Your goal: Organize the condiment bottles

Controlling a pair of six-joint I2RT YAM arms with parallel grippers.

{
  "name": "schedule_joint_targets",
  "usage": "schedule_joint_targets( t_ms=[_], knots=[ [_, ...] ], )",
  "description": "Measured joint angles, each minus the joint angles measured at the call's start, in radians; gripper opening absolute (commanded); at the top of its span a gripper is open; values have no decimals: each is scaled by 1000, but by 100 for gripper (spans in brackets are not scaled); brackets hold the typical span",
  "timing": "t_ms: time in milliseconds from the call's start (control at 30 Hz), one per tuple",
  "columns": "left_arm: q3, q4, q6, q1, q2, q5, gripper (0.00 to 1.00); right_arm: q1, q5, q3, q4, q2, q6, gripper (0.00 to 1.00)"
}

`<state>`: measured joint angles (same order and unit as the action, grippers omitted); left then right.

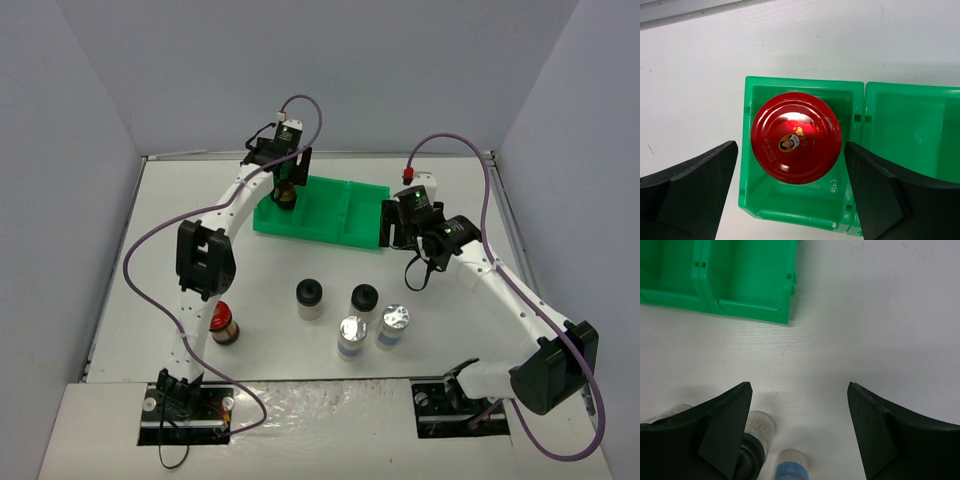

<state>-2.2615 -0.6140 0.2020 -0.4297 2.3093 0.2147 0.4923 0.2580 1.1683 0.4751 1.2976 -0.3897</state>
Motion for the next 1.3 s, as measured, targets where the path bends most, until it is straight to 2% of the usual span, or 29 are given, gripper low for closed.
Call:
schedule_joint_targets(
  t_ms=[200,433,667,900,1067,1300],
  knots=[
    [45,-54,16,-3,-107,47,86,0,1,0,0,-3,0,75],
    [275,-262,171,-65,-449,164,84,0,15,-5,-2,-27,0,76],
    [626,-465,387,-196,-797,180,84,0,15,-42,-19,-49,-1,77],
    [981,-582,572,-190,-1098,182,85,0,0,-79,-50,-53,-3,77],
    [1128,-601,691,-191,-1219,177,84,0,-19,-93,-67,-53,-3,77],
    [1268,-549,780,-191,-1241,118,84,0,-34,-95,-75,-53,-3,77]
  ],
)
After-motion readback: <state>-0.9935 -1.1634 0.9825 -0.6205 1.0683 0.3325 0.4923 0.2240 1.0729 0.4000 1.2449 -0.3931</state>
